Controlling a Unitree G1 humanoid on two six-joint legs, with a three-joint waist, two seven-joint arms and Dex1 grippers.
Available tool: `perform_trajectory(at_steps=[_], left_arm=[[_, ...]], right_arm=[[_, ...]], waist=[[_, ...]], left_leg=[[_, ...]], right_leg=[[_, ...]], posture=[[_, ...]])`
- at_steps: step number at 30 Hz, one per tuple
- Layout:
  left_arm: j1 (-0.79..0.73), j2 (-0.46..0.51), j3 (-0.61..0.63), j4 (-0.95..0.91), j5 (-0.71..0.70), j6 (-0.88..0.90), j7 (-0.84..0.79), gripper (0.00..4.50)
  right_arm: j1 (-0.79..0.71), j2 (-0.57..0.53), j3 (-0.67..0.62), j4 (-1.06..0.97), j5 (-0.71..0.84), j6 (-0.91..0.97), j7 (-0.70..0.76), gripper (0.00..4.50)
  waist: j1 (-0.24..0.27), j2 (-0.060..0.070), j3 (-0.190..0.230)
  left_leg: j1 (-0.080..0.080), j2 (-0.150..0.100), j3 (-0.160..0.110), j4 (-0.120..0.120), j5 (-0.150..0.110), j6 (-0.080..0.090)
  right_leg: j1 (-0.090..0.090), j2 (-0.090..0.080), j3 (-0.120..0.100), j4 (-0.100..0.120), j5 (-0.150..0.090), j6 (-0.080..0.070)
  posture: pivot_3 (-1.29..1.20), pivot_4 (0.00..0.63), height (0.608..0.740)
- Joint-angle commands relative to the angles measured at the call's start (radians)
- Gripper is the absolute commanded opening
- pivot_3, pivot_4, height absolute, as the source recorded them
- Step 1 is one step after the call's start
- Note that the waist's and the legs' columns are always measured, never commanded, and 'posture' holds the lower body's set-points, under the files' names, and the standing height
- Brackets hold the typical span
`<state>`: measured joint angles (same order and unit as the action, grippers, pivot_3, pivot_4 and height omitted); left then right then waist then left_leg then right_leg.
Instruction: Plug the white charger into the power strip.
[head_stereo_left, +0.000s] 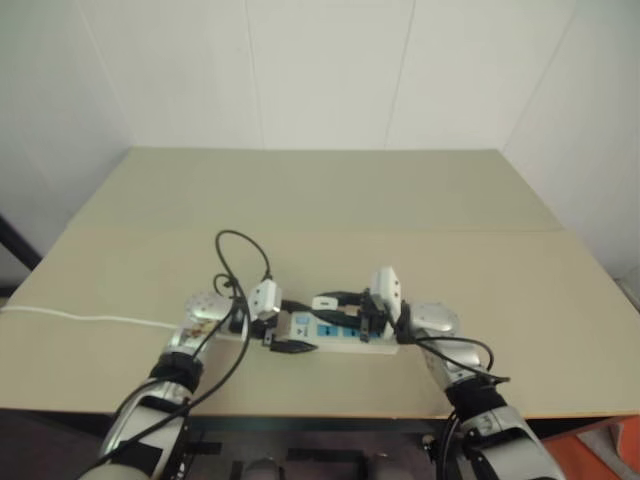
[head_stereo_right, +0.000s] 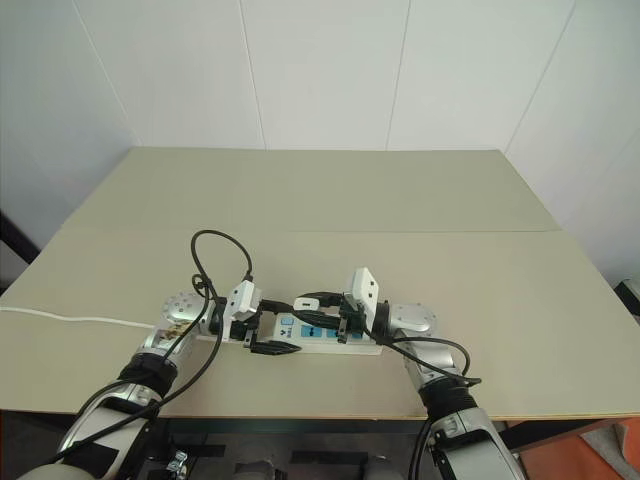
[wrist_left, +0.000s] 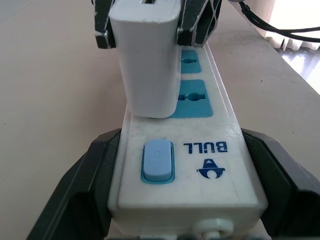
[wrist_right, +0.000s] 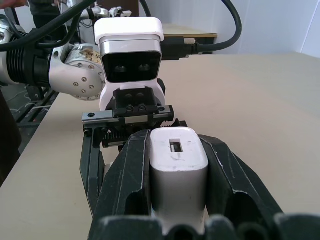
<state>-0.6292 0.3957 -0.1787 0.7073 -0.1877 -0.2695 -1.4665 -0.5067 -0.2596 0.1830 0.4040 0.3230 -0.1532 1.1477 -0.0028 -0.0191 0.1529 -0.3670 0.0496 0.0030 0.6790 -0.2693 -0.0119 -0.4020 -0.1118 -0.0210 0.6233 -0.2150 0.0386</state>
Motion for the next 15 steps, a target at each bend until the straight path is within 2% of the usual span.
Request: perform_trajectory(at_steps=[1,15], left_arm=[[0.031,0.042,-0.019,-0.001,0.035,0.019,-0.019,3.29],[0.043,0.055,-0.018,-0.023,0.035,0.032,-0.015,3.29]], right_arm=[[0.025,-0.052,-0.026,0.1,-0.05,0.01,-0.019,1.16],[0.007,-0.115,-0.02,0.132,-0.054,0.016,0.04,1.16]], waist=[[-0.001,0.0,0.0],[-0.001,0.0,0.0]], left_leg=[[0.0,0.0,0.0,0.0,0.0,0.0],[-0.001,0.0,0.0,-0.001,0.0,0.0]], right_leg=[[0.0,0.0,0.0,0.0,0.0,0.0],[0.0,0.0,0.0,-0.001,0.0,0.0]], posture=[[0.0,0.15,0.74],[0.0,0.15,0.74]])
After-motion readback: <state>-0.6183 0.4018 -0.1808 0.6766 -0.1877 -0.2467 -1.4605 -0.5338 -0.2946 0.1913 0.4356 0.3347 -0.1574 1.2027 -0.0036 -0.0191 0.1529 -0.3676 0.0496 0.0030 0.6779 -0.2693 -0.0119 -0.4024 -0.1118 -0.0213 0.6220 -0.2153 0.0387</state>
